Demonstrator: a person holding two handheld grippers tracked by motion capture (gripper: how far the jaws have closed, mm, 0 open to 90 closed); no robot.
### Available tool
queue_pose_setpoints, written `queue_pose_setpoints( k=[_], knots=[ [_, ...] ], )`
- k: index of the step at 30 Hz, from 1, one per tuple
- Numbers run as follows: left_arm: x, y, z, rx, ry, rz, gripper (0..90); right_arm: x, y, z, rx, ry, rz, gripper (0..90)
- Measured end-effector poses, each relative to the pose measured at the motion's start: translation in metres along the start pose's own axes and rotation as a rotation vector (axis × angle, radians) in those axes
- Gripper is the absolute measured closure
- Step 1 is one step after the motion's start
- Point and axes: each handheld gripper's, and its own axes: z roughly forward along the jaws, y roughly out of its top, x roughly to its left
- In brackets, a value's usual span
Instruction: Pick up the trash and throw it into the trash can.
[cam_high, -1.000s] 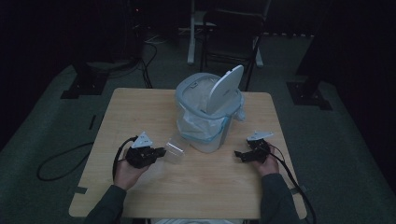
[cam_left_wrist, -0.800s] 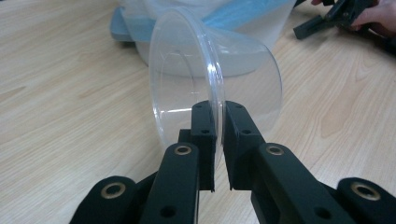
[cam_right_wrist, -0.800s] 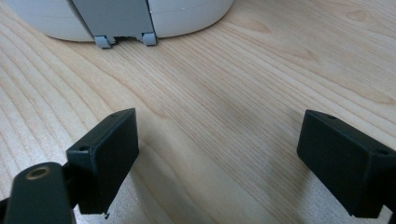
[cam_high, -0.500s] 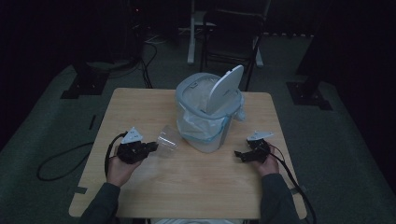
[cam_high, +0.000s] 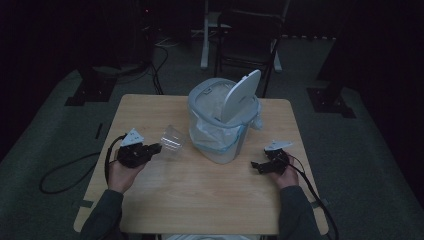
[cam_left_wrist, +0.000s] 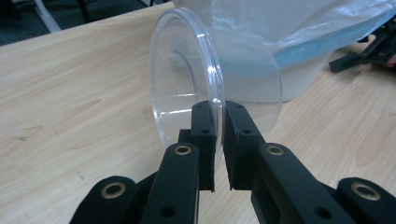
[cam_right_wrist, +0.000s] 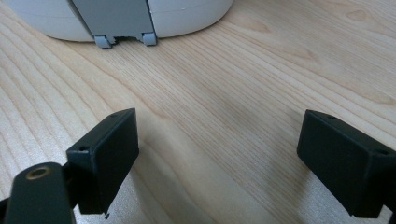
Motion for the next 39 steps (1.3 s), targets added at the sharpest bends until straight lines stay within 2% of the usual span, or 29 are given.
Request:
queue_pose_setpoints(
  k=[15, 30, 39],
  knots=[
    [0.016, 0.027, -0.010, -0.046, 0.039, 0.010, 84.1, 0.000, 0.000, 0.000, 0.001, 0.001, -0.001, 11.9],
    [0.026, 0.058, -0.013, -0.070, 0.047, 0.034, 84.1, 0.000, 0.000, 0.000, 0.001, 0.001, -0.002, 11.9],
    [0.030, 0.071, -0.014, -0.082, 0.051, 0.038, 84.1, 0.000, 0.000, 0.000, 0.000, 0.001, -0.002, 11.9]
  ],
)
